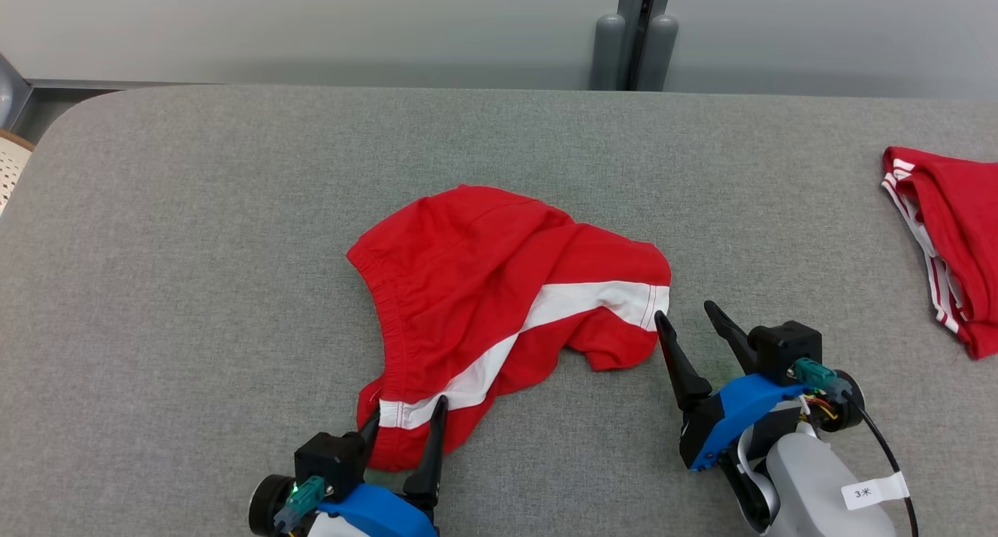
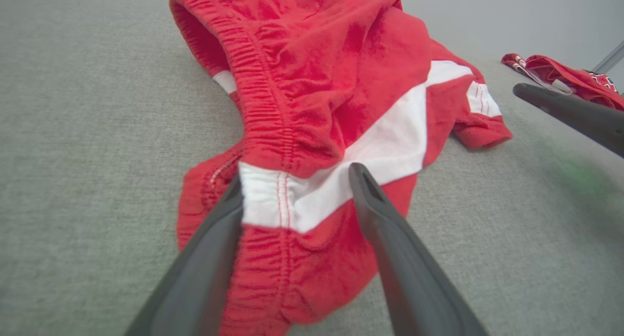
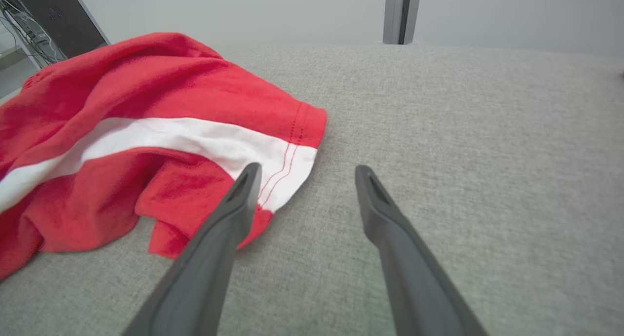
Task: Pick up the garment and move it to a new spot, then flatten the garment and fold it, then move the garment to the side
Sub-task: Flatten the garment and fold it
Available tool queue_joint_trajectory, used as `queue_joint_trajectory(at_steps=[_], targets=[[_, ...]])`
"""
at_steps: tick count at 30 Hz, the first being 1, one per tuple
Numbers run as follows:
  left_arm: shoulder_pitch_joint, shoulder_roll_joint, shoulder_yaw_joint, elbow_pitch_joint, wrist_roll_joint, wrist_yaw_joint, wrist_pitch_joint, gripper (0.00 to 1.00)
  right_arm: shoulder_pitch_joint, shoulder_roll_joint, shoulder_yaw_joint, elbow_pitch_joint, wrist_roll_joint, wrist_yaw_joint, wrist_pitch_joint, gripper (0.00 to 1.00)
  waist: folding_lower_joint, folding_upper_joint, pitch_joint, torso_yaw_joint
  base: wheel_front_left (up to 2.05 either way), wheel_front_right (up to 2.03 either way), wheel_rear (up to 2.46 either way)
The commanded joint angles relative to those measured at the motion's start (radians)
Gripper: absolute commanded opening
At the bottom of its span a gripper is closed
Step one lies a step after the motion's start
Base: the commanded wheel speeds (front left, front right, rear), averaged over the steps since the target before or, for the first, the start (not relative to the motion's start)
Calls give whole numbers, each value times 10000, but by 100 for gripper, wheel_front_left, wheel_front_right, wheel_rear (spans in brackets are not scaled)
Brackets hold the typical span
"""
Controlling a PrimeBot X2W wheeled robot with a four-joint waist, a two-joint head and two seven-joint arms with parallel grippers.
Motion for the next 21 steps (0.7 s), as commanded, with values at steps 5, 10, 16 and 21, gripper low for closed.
queue_joint_trajectory(at_steps=[5,10,16,21], targets=[[-319,83,-295,-230,-105,-11,-44,100,-236,-3,111,155,276,1,-40,100,-1,0,89,51,0,0,0],[-519,152,-431,-340,-106,-11,-44,100,-509,3,276,608,540,1,-33,100,-1,0,287,172,0,0,0],[-722,200,-578,-428,-80,-11,-44,100,-962,18,678,977,1302,1,-34,100,-1,0,534,344,0,0,0],[-822,211,-618,-491,-62,-11,-44,100,-1202,20,1061,1115,1789,1,-34,100,-1,0,665,490,0,0,0]])
